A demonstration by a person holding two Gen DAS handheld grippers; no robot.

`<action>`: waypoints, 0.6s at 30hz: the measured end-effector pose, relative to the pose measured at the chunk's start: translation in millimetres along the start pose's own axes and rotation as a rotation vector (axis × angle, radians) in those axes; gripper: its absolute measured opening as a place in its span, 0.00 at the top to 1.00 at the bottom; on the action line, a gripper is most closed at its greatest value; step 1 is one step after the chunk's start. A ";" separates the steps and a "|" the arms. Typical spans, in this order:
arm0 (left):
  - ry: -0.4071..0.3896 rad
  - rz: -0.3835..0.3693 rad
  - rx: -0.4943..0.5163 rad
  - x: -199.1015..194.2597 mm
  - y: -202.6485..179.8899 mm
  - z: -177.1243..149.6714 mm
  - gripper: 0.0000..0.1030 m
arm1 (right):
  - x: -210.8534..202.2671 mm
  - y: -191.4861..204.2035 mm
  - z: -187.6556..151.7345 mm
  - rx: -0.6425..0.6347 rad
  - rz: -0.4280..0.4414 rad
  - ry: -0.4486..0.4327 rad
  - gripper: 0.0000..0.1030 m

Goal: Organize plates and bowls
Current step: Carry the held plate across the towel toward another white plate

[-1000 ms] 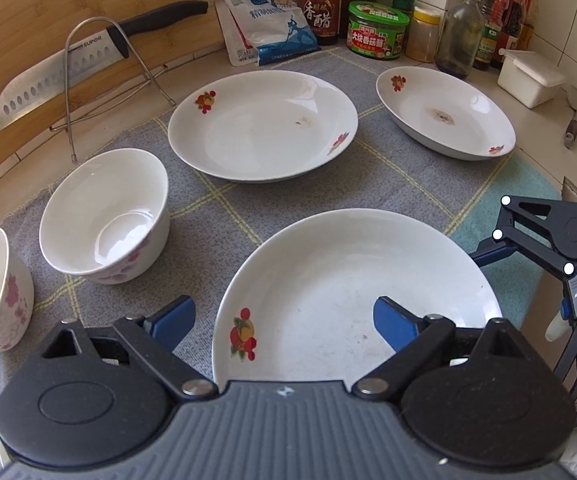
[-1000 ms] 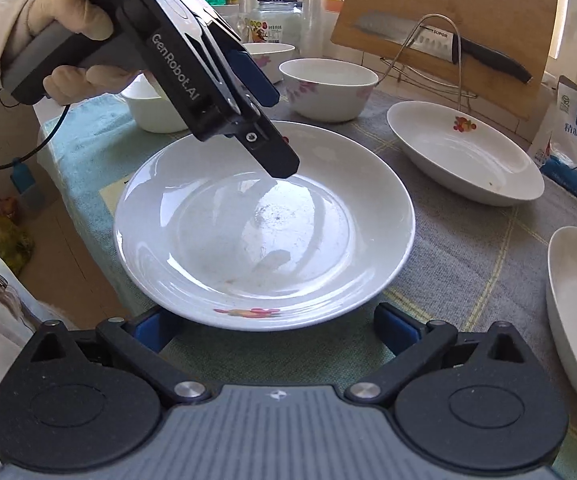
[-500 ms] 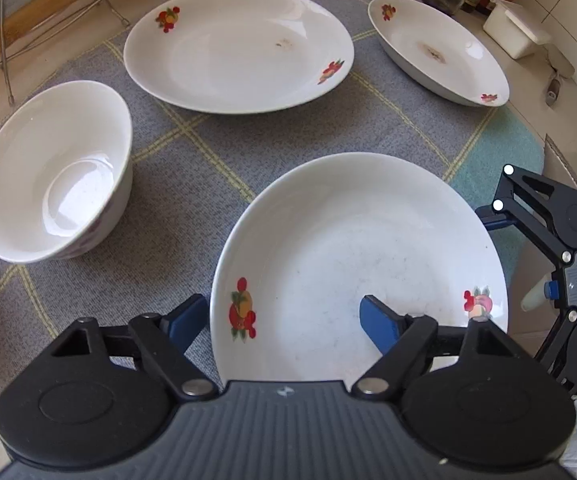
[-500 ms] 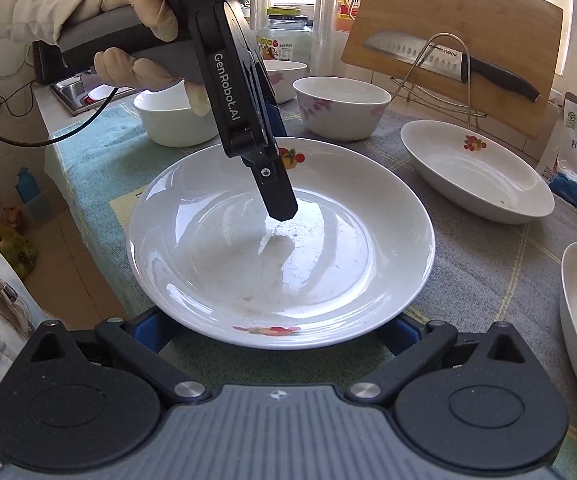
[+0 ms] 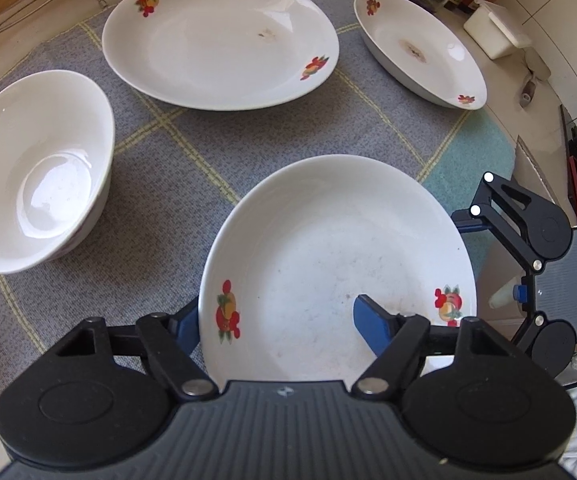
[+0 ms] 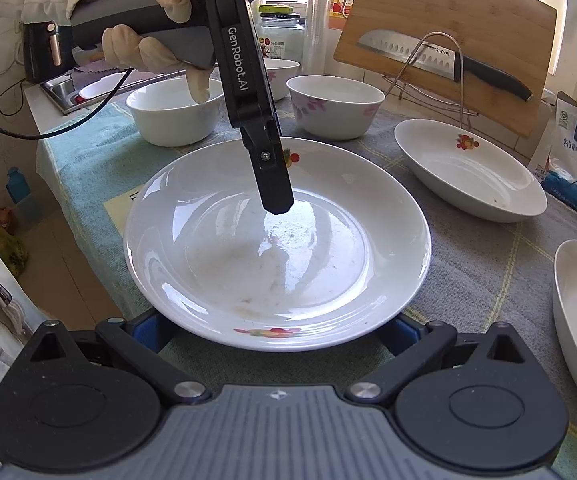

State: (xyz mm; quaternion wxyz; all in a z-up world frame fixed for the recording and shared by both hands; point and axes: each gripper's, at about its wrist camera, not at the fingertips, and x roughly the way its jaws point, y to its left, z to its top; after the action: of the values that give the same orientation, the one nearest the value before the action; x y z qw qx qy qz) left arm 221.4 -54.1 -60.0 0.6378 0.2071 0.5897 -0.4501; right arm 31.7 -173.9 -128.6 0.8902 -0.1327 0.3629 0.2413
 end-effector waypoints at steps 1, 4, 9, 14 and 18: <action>0.004 0.001 0.006 0.8 -1.3 0.0 0.24 | 0.1 0.2 0.4 0.000 -0.001 0.003 0.00; 0.009 -0.001 0.003 1.8 -2.3 0.1 0.22 | 0.7 0.4 2.3 0.002 -0.004 0.013 0.00; 0.011 -0.013 -0.013 2.7 0.0 0.7 0.22 | 1.3 0.8 4.3 0.009 -0.006 0.029 0.00; 0.012 -0.016 -0.027 2.4 1.1 0.3 0.22 | -0.4 -1.7 7.1 0.018 0.008 0.037 0.00; 0.009 -0.017 -0.035 0.2 1.6 0.8 0.22 | -5.8 -4.7 10.1 0.008 0.015 0.031 0.00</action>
State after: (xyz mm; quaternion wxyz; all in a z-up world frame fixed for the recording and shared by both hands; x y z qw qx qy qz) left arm 223.2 -54.1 -60.5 0.6347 0.1929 0.6022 -0.4442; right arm 36.5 -175.7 -117.1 0.8833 -0.1303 0.3783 0.2443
